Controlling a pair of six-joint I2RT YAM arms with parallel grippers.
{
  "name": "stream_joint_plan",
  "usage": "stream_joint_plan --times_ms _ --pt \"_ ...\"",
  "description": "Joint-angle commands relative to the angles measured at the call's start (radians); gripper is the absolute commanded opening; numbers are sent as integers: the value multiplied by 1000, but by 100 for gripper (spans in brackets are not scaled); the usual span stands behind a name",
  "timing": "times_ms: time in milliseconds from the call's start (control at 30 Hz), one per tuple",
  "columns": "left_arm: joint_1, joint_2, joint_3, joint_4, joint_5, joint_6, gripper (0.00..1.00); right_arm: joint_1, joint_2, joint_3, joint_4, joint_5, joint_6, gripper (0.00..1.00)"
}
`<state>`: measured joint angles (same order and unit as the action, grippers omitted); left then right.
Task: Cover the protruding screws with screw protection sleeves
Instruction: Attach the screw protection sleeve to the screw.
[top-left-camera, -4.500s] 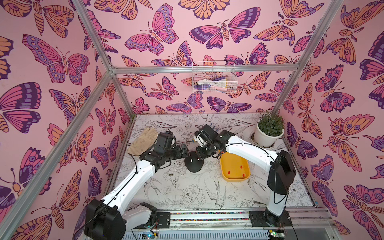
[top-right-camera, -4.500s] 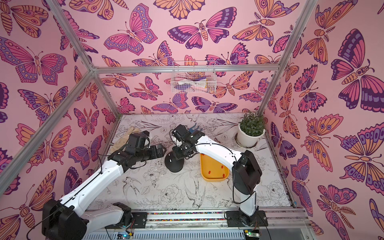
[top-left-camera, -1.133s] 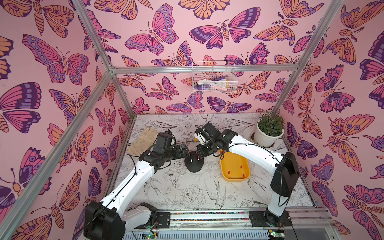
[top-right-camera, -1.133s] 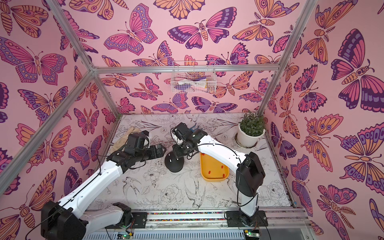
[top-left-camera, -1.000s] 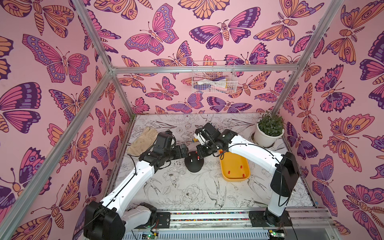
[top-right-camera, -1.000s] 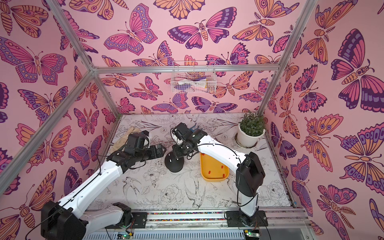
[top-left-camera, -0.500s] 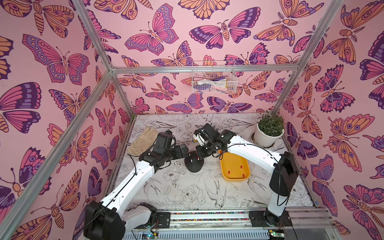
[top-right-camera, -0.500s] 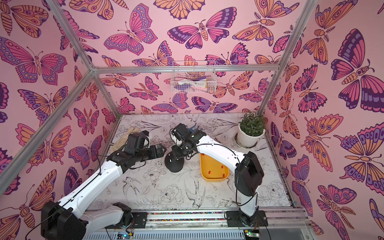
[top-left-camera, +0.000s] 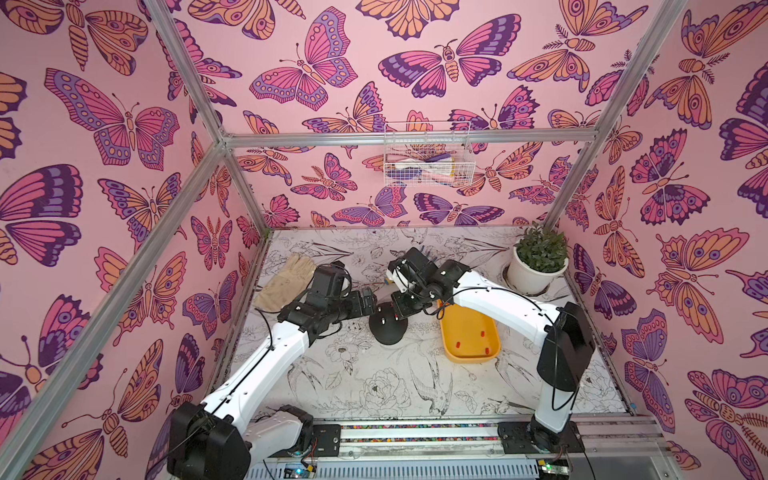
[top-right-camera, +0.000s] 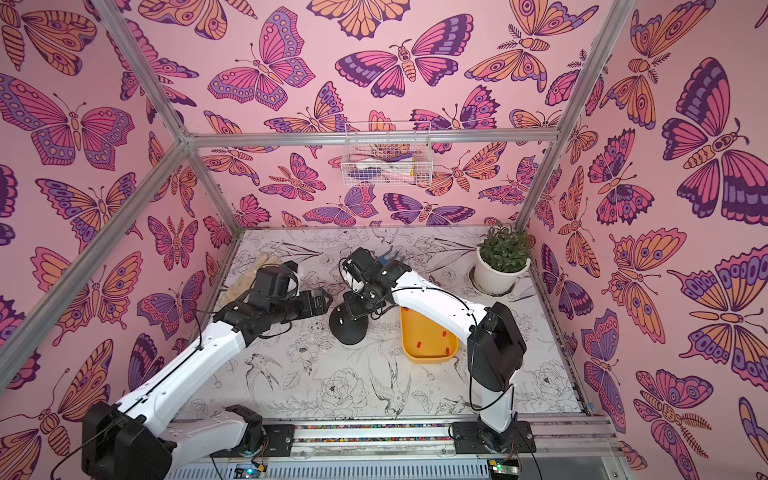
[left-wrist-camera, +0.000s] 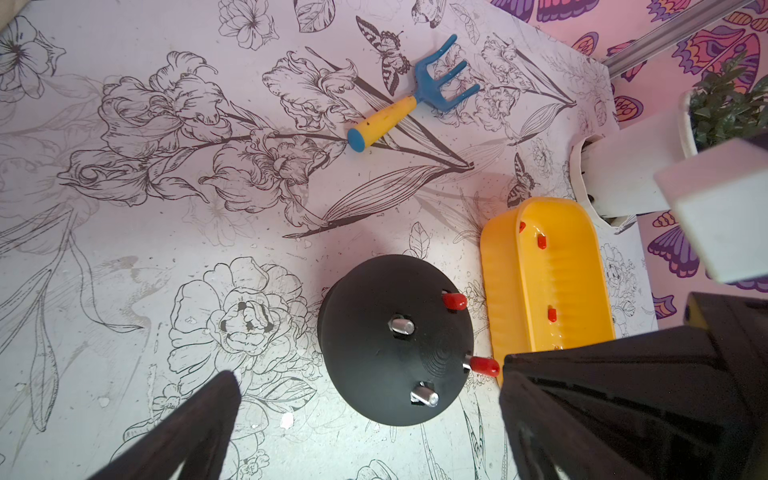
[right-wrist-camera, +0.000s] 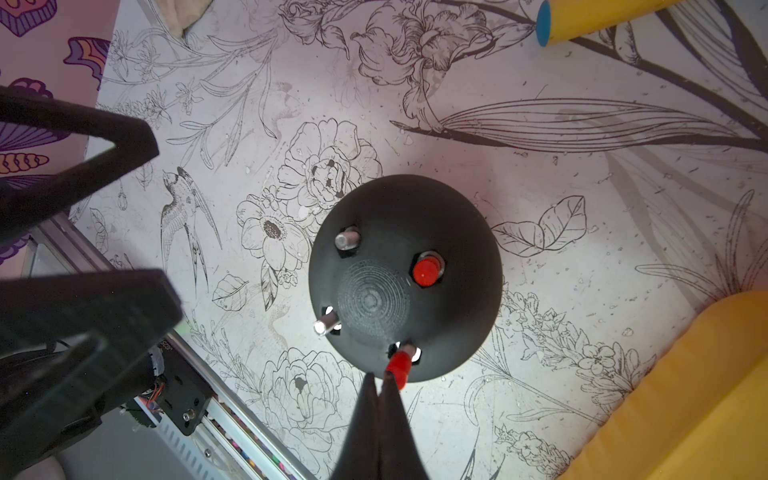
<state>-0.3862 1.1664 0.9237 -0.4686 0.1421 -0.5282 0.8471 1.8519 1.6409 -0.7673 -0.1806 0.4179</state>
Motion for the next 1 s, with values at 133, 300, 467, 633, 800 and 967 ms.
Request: stream_joint_plan --times_ms 133,300,467,633,800,967 --pt "6 -11 -16 7 16 13 100 7 12 -9 -7 4 -4 2" --pt "7 -10 -16 7 16 13 100 7 10 -10 -7 5 -4 2" --pt "6 -11 -15 7 16 14 100 7 12 -13 -5 3 -4 2" --pt "6 -10 -16 7 15 14 100 7 14 -16 -3 3 -4 2" --pt "6 -11 -16 7 16 14 100 7 16 -18 0 2 -2 2" --pt "7 -11 -16 7 15 15 100 7 16 -21 0 3 -2 2"
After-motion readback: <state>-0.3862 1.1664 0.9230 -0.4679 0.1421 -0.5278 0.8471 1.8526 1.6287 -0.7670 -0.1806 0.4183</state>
